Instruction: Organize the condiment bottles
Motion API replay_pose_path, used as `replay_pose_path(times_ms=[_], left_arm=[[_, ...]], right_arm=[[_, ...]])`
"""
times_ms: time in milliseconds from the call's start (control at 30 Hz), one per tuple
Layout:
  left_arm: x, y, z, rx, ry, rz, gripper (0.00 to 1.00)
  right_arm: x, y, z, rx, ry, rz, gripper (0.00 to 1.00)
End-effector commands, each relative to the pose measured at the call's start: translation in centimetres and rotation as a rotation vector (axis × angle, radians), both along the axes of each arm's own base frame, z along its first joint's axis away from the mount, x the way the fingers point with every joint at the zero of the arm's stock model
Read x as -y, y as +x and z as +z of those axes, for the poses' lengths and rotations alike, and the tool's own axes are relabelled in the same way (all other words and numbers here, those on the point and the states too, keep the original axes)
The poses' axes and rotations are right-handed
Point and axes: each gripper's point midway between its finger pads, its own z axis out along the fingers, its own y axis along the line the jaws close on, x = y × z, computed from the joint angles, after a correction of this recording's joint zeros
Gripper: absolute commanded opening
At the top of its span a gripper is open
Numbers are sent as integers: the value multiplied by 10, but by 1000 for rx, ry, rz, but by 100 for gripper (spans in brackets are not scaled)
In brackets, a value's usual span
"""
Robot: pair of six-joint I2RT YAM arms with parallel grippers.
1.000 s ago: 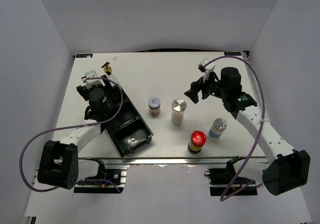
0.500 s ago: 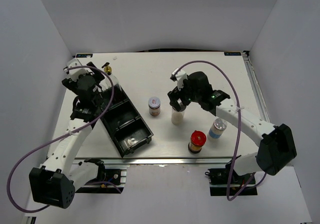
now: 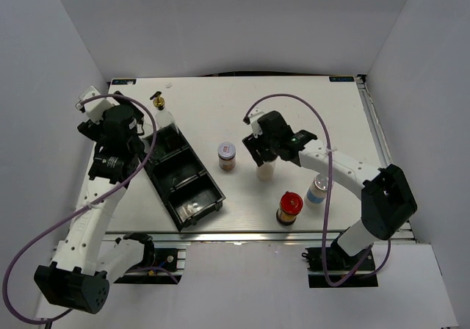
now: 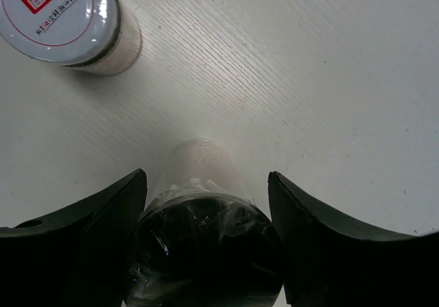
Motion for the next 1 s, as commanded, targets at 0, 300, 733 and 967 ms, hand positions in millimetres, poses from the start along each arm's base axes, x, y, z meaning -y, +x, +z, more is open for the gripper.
replay_pose_path(times_ms=[0,300,733,967], left_arm=[[-4,-16,-4,5,-16,18,98],[-2,-26,-6,49,-19,-20,98],[-11,-45,-8,104,-6,20,98],[-11,-50,-8,121,-6,24,98]], right_arm=[[10,8,28,39,-2,-106,65],[-24,14,115,179,134,-60,16],[-194,-38,205,359,369,381,7],[-264,-34,169,255,389,470,7]])
